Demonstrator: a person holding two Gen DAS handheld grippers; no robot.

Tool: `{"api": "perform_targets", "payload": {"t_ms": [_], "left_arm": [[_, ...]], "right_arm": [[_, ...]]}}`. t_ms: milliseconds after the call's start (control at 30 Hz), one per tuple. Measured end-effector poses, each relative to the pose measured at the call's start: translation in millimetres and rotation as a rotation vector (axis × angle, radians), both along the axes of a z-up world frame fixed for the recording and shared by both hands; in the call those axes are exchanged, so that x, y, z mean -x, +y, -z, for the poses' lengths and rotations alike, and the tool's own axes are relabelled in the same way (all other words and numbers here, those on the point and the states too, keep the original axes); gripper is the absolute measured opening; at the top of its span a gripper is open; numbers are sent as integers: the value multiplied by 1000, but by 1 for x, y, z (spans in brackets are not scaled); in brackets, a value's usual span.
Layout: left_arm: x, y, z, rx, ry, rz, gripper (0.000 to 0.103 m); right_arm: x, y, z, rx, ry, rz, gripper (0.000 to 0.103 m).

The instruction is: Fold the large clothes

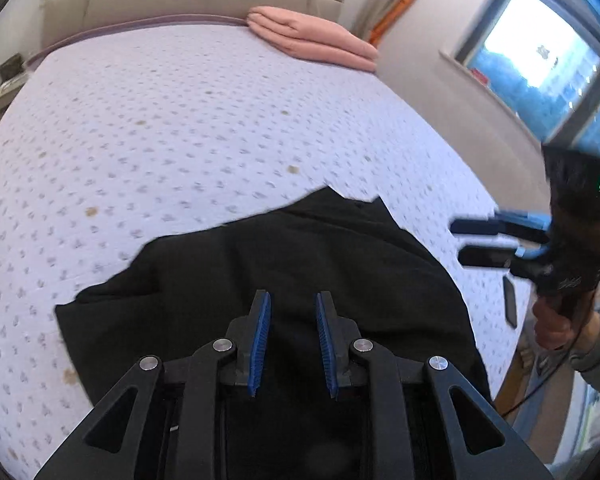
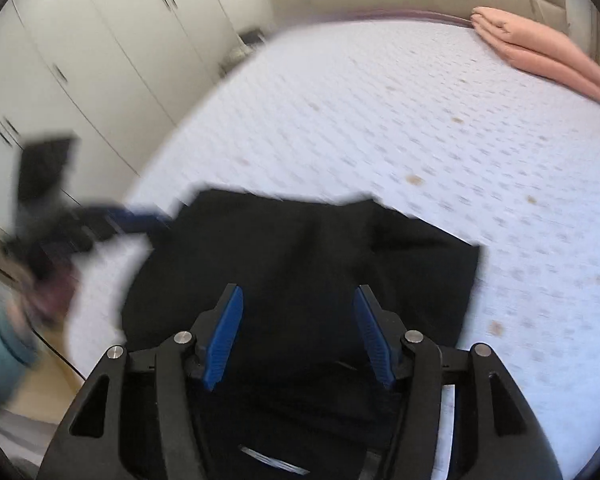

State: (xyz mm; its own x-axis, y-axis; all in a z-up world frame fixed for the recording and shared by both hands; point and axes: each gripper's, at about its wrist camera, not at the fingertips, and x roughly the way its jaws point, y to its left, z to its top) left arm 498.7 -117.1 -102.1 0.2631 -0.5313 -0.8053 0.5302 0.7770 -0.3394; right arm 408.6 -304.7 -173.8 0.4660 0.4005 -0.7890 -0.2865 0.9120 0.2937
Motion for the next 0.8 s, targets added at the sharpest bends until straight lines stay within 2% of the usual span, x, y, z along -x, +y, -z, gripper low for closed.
{"api": "perform_targets", "payload": {"t_ms": [67, 167, 267, 300, 333, 400, 467, 567, 700, 800], "left_arm": [[15, -15, 17, -33, 40, 38, 25], [37, -19, 54, -101, 103, 65, 25], [54, -16, 95, -166, 187, 40, 24], [58, -14, 113, -185, 209, 21, 24], [60, -11, 125, -175, 223, 1, 24], [57, -5, 135, -120, 236, -55, 24], [52, -1, 138, -101, 259, -86, 23], [51, 5, 126, -81, 269, -107, 22], [55, 25, 83, -22, 205, -123, 22], [50, 42, 62, 33, 180, -174, 24]], "right_arm": [[-3, 16, 6, -33, 19, 0, 61], [1, 45, 38, -21, 121, -10, 61], [16, 69, 106, 162, 302, -20, 55], [18, 66, 125, 186, 346, -10, 54], [22, 63, 145, 193, 379, 7, 53], [31, 60, 161, 188, 346, 15, 53], [35, 66, 162, 224, 313, 11, 54], [42, 68, 158, 227, 322, 32, 54], [51, 47, 123, 85, 316, 79, 56], [60, 34, 85, 32, 219, 124, 58]]}}
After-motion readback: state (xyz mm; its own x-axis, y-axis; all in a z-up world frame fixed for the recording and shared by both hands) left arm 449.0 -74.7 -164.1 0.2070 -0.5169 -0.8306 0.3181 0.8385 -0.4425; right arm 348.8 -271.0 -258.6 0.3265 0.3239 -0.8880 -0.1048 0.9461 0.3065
